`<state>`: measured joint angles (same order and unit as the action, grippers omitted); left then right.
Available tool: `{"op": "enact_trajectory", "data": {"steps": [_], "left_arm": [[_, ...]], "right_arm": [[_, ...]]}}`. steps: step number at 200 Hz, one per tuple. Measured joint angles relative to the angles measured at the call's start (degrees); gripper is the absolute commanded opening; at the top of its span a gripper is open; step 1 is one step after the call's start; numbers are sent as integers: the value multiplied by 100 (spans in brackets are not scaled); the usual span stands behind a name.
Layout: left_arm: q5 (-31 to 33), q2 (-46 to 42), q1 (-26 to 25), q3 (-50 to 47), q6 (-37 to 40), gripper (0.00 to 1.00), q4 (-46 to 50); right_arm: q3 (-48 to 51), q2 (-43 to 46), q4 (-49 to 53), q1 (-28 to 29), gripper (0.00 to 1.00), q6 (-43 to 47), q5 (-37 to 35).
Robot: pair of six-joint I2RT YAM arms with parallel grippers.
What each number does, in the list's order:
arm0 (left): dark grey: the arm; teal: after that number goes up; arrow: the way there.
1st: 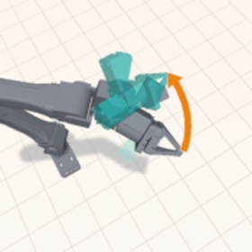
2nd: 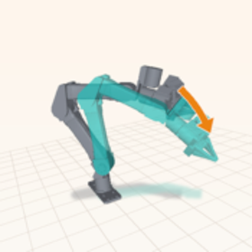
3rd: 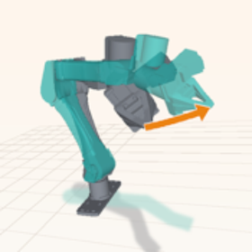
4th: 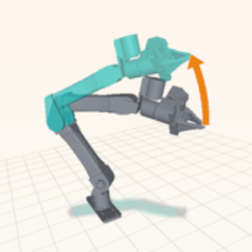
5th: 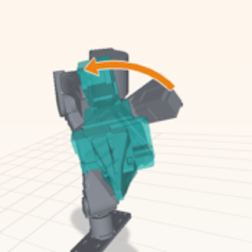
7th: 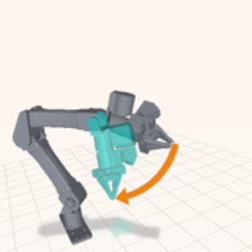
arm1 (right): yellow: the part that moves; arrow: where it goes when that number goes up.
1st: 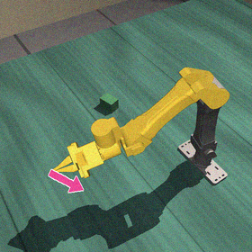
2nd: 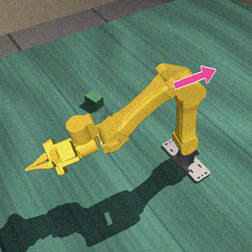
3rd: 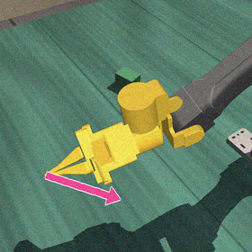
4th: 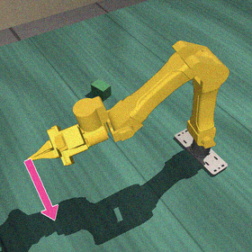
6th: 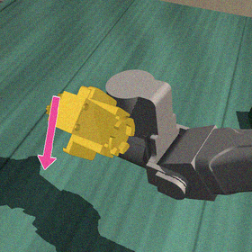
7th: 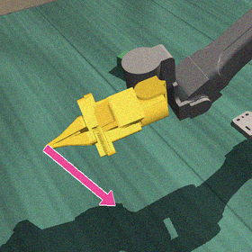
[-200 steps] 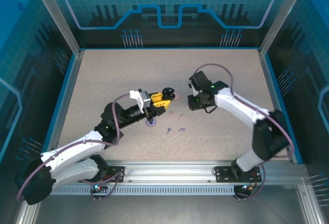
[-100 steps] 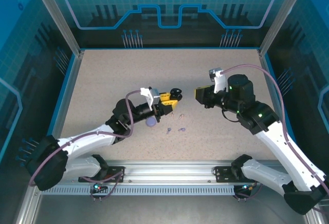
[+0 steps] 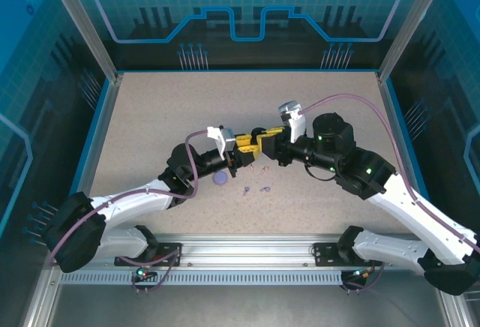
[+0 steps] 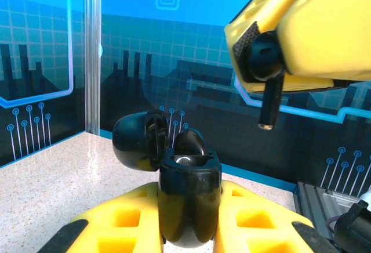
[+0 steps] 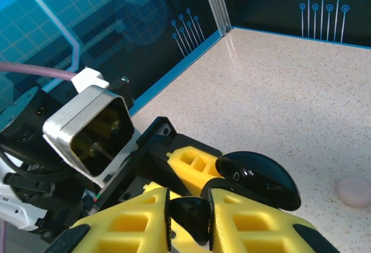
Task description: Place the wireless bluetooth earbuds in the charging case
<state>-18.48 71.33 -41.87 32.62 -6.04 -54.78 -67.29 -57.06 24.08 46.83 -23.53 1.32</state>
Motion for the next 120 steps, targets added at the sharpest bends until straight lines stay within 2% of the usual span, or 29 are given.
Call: {"op": "enact_trajectory", "data": {"steps": [120], "left_arm": [[-42,-2,-2,0,-7,2,-74]], "right_arm": [[-76,-345,-111,50,22,264,-540]]}}
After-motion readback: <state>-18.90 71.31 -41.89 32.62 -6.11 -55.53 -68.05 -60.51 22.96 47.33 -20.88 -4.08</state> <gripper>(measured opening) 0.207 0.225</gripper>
